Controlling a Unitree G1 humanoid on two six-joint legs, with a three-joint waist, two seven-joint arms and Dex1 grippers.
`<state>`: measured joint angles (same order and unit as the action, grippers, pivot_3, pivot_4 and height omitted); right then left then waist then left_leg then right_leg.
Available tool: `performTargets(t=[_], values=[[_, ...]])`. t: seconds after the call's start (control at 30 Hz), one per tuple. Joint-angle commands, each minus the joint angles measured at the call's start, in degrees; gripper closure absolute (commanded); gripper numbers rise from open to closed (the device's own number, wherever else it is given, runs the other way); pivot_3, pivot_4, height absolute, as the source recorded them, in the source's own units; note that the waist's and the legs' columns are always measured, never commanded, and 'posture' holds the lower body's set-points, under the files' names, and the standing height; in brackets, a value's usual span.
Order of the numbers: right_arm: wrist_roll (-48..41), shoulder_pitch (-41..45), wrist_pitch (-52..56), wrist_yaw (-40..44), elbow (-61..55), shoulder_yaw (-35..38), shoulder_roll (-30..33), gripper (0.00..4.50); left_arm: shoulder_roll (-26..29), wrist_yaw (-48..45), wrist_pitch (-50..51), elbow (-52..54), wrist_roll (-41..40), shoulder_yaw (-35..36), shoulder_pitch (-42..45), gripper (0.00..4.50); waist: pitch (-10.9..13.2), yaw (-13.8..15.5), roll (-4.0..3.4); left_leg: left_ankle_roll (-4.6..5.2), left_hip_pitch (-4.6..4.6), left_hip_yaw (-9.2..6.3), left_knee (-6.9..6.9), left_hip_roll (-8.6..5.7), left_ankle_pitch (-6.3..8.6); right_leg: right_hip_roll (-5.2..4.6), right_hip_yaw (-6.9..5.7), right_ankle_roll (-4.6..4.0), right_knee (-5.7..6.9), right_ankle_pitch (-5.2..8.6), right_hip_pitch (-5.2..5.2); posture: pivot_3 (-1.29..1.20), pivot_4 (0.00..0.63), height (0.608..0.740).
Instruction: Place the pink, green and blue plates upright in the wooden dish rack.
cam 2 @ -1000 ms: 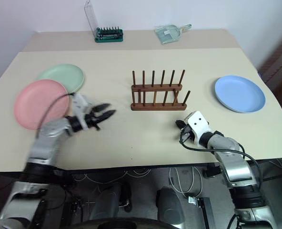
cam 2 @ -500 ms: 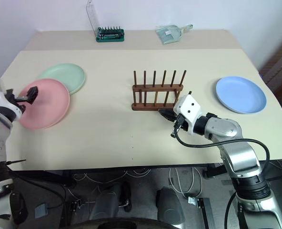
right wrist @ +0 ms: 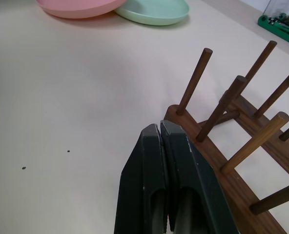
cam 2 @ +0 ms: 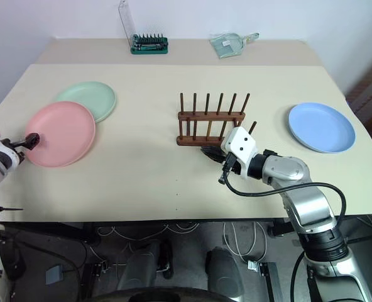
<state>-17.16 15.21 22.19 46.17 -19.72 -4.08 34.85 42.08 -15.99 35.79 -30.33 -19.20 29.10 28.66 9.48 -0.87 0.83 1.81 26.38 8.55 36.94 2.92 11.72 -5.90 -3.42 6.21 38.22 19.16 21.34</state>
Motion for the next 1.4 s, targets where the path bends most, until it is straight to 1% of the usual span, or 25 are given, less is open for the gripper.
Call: performTargets(t=[0.03, 0.13, 0.17, 0.27, 0.47, 0.6, 0.67, 0.77, 0.83, 0.93, 1.03, 1.07, 1.13, 1.17, 1.2, 1.3, 1.37, 1.4], values=[[-0.6, -1.1, 0.0, -0.9, -3.2, 1.2, 0.1, 4.5, 1.5, -1.7, -2.7, -1.9, 0.4, -0.6, 2.1, 0.9, 0.0, 0.0, 0.03, 0.0, 0.01, 0.0, 0.0, 0.0, 0.0, 0.0, 0.0, 0.0, 0.0, 0.0, 0.0, 0.0, 0.15, 0.732], [-0.8, -1.7, 0.4, -1.3, -4.3, 1.5, 0.2, 4.5, 1.2, -2.8, -3.3, -1.9, 0.2, -1.1, 2.3, 2.4, 0.0, -0.2, 0.03, 0.0, 0.01, 0.02, 0.0, 0.01, -0.01, 0.0, 0.02, 0.0, 0.03, 0.0, -0.02, 0.0, 0.15, 0.732], [-1.1, -2.0, 0.7, -1.4, -4.8, 1.7, 0.2, 4.5, 1.0, -3.0, -3.4, -1.7, 0.1, -1.1, 2.1, 3.0, 0.0, -0.2, 0.03, 0.0, 0.01, 0.02, 0.0, 0.02, -0.01, 0.0, 0.02, 0.0, 0.05, 0.0, -0.03, 0.0, 0.15, 0.732], [-1.7, -2.4, 1.4, -1.3, -5.7, 1.9, 0.2, 4.5, 0.6, -3.5, -3.7, -0.9, -0.3, -1.1, 1.7, 4.45, 0.0, -0.1, 0.03, 0.0, 0.0, 0.02, 0.0, 0.02, -0.02, -0.01, 0.02, 0.0, 0.05, 0.0, -0.01, 0.0, 0.15, 0.732], [-4.6, -2.8, 1.9, 0.1, -6.4, 2.2, 0.2, 4.5, -0.5, -3.8, -4.2, 2.9, -2.1, 0.3, -0.6, 4.45, 0.0, 0.0, 0.05, 0.01, -0.01, 0.02, 0.0, 0.01, -0.01, -0.02, 0.02, 0.0, 0.03, 0.0, -0.02, 0.0, 0.15, 0.732], [-4.7, -1.9, 1.7, 0.5, -6.0, 1.6, 0.3, 4.5, -2.8, -5.6, -6.5, 11.6, -7.6, 4.3, -1.5, 4.45, 0.0, 0.0, 0.07, 0.01, 0.0, 0.01, 0.0, 0.02, -0.01, -0.03, 0.03, 0.0, 0.04, 0.0, -0.07, 0.0, 0.15, 0.732], [-4.5, -0.8, 1.4, 0.6, -6.0, 1.2, 0.2, 4.5, -3.9, -5.7, -6.3, 16.7, -10.1, 5.5, -1.2, 4.45, 0.0, -0.1, 0.12, 0.01, 0.03, 0.0, 0.01, 0.02, -0.01, -0.03, 0.03, -0.01, 0.04, 0.0, -0.16, 0.0, 0.15, 0.732], [-4.7, 1.4, 2.2, 0.1, -5.8, 1.0, -0.4, 4.5, -5.0, -3.7, -6.0, 20.9, -11.2, 5.9, -0.4, 4.45, 0.0, -0.1, 0.15, 0.02, 0.04, 0.0, 0.02, 0.02, -0.02, -0.02, 0.03, 0.0, 0.04, 0.0, -0.2, 0.0, 0.15, 0.732], [-2.5, 6.4, 2.7, -1.8, -5.0, -1.4, -2.1, 4.5, -7.3, -0.9, -6.5, 24.7, -12.0, 4.5, 2.5, 4.45, 0.0, -0.2, 0.14, 0.02, 0.01, 0.0, 0.02, 0.02, -0.03, -0.01, 0.02, 0.0, 0.05, 0.0, -0.21, 0.0, 0.15, 0.732], [1.1, 12.9, 3.0, -4.3, -3.9, -4.2, -4.0, 3.67, -11.0, 2.7, -7.5, 29.0, -11.8, 2.4, 6.6, 4.5, 0.0, -0.1, 0.16, 0.0, 0.02, 0.0, 0.07, 0.02, -0.05, 0.01, 0.03, 0.0, 0.15, 0.0, -0.17, 0.0, 0.15, 0.732], [5.8, 17.1, 1.5, -6.2, -3.1, -6.4, -4.5, 2.08, -13.1, 5.2, -8.2, 31.7, -10.1, 0.0, 8.8, 4.5, 0.0, 0.0, 0.19, 0.01, 0.07, 0.02, 0.08, -0.01, -0.05, 0.01, 0.03, 0.01, 0.08, 0.0, -0.16, 0.0, 0.15, 0.732], [8.1, 18.9, 1.0, -7.1, -2.9, -7.6, -4.5, 1.66, -14.1, 6.4, -8.1, 32.7, -9.6, -1.2, 9.6, 4.5, 0.0, 0.0, 0.19, 0.01, 0.08, 0.03, 0.08, -0.01, -0.05, 0.01, 0.03, 0.01, 0.05, 0.0, -0.16, 0.0, 0.15, 0.732], [16.8, 23.0, -4.4, -9.4, -1.4, -11.9, -4.3, 0.76, -17.5, 9.3, -8.6, 36.6, -7.8, -5.8, 11.4, 4.5, 0.0, 0.0, 0.2, 0.02, 0.08, 0.09, 0.07, -0.01, -0.06, 0.01, 0.04, 0.02, 0.04, 0.0, -0.14, 0.0, 0.15, 0.732], [19.4, 24.1, -6.2, -10.0, -0.8, -13.1, -4.3, 0.19, -18.5, 10.0, -8.7, 37.7, -7.1, -6.9, 11.9, 4.5, 0.0, 0.1, 0.21, 0.02, 0.1, 0.12, 0.1, 0.0, -0.06, 0.01, 0.05, 0.02, 0.08, 0.0, -0.08, 0.0, 0.15, 0.732], [23.3, 25.3, -8.7, -11.4, 0.6, -14.8, -4.2, 0.08, -20.1, 10.9, -9.1, 38.9, -6.5, -8.4, 12.6, 4.5, 0.0, 0.1, 0.21, 0.02, 0.11, 0.11, 0.1, 0.0, -0.06, 0.02, 0.04, 0.03, 0.09, 0.0, -0.09, 0.0, 0.15, 0.732], [30.6, 27.1, -13.2, -13.1, 4.9, -19.0, -4.7, 0.08, -23.7, 12.9, -9.9, 41.9, -4.3, -12.9, 14.5, 4.5, 0.0, 0.1, 0.23, 0.02, 0.1, 0.12, 0.13, 0.0, -0.06, 0.02, 0.04, 0.03, 0.08, 0.0, -0.11, 0.0, 0.15, 0.732], [34.9, 28.1, -16.1, -14.4, 7.6, -21.0, -5.3, 0.08, -24.6, 13.4, -9.8, 43.1, -2.5, -15.5, 15.2, 4.5, 0.0, 0.0, 0.23, 0.01, 0.09, 0.15, 0.12, 0.0, -0.07, 0.04, 0.04, 0.03, 0.08, 0.0, -0.11, 0.0, 0.15, 0.732], [36.7, 28.6, -17.0, -15.7, 8.8, -21.3, -5.8, 0.08, -25.1, 13.4, -9.1, 43.5, -2.9, -15.9, 15.3, 4.5, 0.0, -0.1, 0.23, 0.0, 0.09, 0.16, 0.12, 0.01, -0.08, 0.04, 0.05, 0.03, 0.09, 0.0, -0.1, 0.0, 0.15, 0.732]])
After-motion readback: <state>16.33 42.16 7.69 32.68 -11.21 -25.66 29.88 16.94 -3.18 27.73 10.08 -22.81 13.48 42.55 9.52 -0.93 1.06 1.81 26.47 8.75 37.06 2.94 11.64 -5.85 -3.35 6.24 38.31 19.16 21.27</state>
